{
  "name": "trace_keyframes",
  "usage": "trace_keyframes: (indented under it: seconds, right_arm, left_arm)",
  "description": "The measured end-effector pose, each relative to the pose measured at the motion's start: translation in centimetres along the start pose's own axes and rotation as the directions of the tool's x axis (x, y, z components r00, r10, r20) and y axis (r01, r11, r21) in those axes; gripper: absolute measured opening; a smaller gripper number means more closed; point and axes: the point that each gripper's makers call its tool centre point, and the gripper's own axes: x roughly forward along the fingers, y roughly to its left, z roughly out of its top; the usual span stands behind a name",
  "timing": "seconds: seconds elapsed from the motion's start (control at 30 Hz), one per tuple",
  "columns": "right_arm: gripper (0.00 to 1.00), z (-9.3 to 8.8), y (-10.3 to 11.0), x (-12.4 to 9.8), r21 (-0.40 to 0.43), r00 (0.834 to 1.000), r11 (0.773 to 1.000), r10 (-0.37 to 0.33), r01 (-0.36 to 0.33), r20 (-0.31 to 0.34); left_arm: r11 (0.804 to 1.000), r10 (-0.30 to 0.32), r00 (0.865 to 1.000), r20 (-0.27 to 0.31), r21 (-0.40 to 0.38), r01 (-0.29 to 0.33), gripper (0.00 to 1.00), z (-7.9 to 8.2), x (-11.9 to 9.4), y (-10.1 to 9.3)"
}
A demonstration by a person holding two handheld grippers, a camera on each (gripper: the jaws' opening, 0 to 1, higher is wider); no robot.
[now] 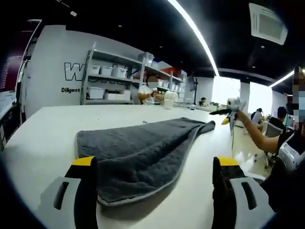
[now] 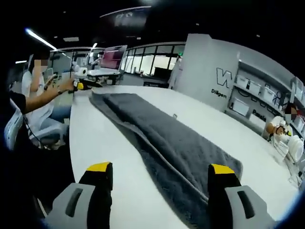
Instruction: Open the folded towel by lifting each exposed corner and separating the folded layers until the towel lies flat within the target outline without major curled edges
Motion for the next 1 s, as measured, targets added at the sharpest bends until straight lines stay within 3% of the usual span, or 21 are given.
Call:
trace_keyframes:
  seconds: [0.17,0.33,0.5,0.57,0.63,0.83,1.0]
  right_arm:
    - [0.72,1.0,1.1,1.6,-0.016,0.999,0.999,0.048,-0.048,0.008]
    - [0.56,2.4,2.2,3.6,-0.012,0.993,0.994,0.11,-0.11,0.05]
    - [0.51,2.2,3.4,6.2,-0.144,0.994,0.983,0.11,-0.112,-0.022]
    - [0.43,2.3,3.5,6.9,-0.184,0.996,0.978,0.09,-0.094,-0.028]
    - [0.34,2.5,3.9,7.7,-0.212,0.996,0.973,0.087,-0.093,-0.035]
    - [0.32,2.5,5.1,9.9,-0.259,0.992,0.958,0.116,-0.127,-0.057]
    - [0.22,2.7,5.2,11.5,-0.321,0.992,0.939,0.104,-0.122,-0.074]
  left_arm:
    - [1.0,-0.005,1.0,-0.005,-0.002,0.005,0.99,0.0,0.0,0.1]
    - [1.0,-0.011,1.0,0.015,-0.006,0.011,0.98,0.5,0.1,-0.1]
    - [0.999,-0.023,0.999,-0.022,0.026,0.024,0.98,-0.1,0.2,-0.5]
    - [0.999,-0.018,1.0,-0.023,0.034,0.018,0.98,-0.1,0.2,-0.6]
    - [0.999,-0.034,0.999,-0.022,0.017,0.034,0.98,-0.2,0.3,-0.7]
    - [0.999,-0.039,0.998,-0.04,0.023,0.04,0.98,-0.8,0.4,-1.3]
    - [0.999,-0.043,0.998,-0.038,0.017,0.043,0.98,-0.8,0.4,-1.5]
